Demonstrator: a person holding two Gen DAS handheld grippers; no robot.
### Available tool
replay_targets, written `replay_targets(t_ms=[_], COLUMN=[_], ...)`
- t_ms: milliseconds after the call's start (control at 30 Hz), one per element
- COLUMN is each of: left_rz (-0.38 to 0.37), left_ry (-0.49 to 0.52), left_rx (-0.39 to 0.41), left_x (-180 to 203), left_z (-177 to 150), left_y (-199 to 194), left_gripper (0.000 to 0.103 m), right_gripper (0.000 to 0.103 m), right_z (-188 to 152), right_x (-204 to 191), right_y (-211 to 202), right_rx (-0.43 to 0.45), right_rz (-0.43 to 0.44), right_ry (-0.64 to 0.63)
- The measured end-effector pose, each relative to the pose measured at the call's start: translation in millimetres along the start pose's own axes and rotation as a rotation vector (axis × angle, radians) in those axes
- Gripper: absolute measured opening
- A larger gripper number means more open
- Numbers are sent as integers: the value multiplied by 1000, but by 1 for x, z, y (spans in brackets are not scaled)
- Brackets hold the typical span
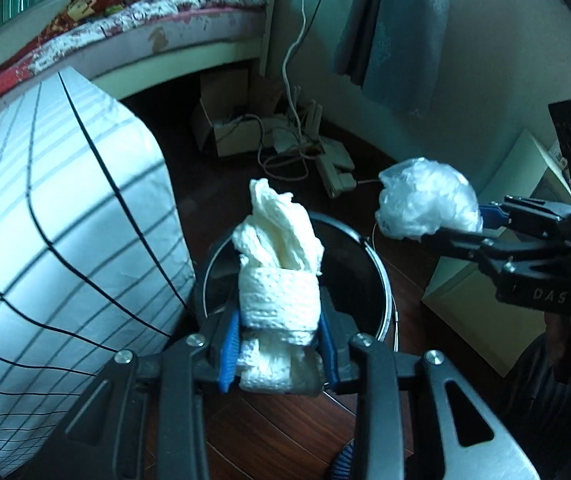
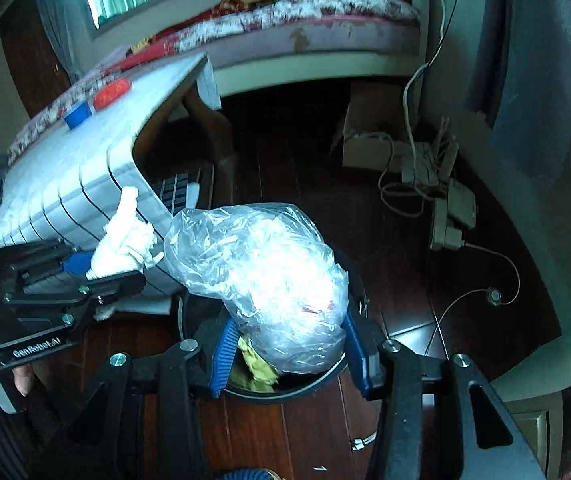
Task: Collect trash
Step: 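Carry white tissue and clear plastic bag toward the black bin, then open both grippers over the black bin to drop tissue and bag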
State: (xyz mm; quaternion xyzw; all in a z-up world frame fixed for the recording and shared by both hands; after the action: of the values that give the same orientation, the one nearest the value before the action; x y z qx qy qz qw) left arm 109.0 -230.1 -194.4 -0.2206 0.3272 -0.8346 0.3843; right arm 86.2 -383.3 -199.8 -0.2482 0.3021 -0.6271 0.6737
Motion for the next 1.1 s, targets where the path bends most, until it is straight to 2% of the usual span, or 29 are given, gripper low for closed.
replay_targets(t_ms=[467,633,667,700,767,900,933,1100], left_rz=[2,-6,-14,-18,23,93,103,168], left_ry=[-35,-49,-63,-73,-78,-100,-104,-95], left_rx=[-86,-104,-101,-106,-123,-142,-145,-132], left_x=[-7,-9,-10,-12,-18,-31,-34,-38], left_z=[-14,-17,-18,-20,-27,-41,-43,-48], left_y=[49,64,66,69,70,68,67,63], left_gripper=[36,40,44,67,91,92,92,98], right_gripper=[49,49,51,54,89,96,102,102], right_z=[-20,-27,-29,-31,-35,-33,-31,-34], right_x=[-1,-2,-2,0,10,29,30,25], right_y=[58,73,77,81,85,80,78,82], right_rx=[-133,-177,-185,-194,-195,-179,-173,-188], right_rz=[36,58,60,39,-39,-100,-114,-129], right_ry=[-57,-71,-79,-93,-100,-56,-56,-90])
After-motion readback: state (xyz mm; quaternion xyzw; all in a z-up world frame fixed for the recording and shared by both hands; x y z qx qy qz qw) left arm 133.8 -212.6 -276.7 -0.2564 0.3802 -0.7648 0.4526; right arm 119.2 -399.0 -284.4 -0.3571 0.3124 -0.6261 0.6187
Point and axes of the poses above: each gripper's, at about its wrist camera, not at the fingertips, and y roughly the way its jaws point, x to its right, z to its top, the point moved 5 cm from there along y, roughly the way its jaws point, and after that the axes turned 8 degrees about x, right-handed, at the moved point
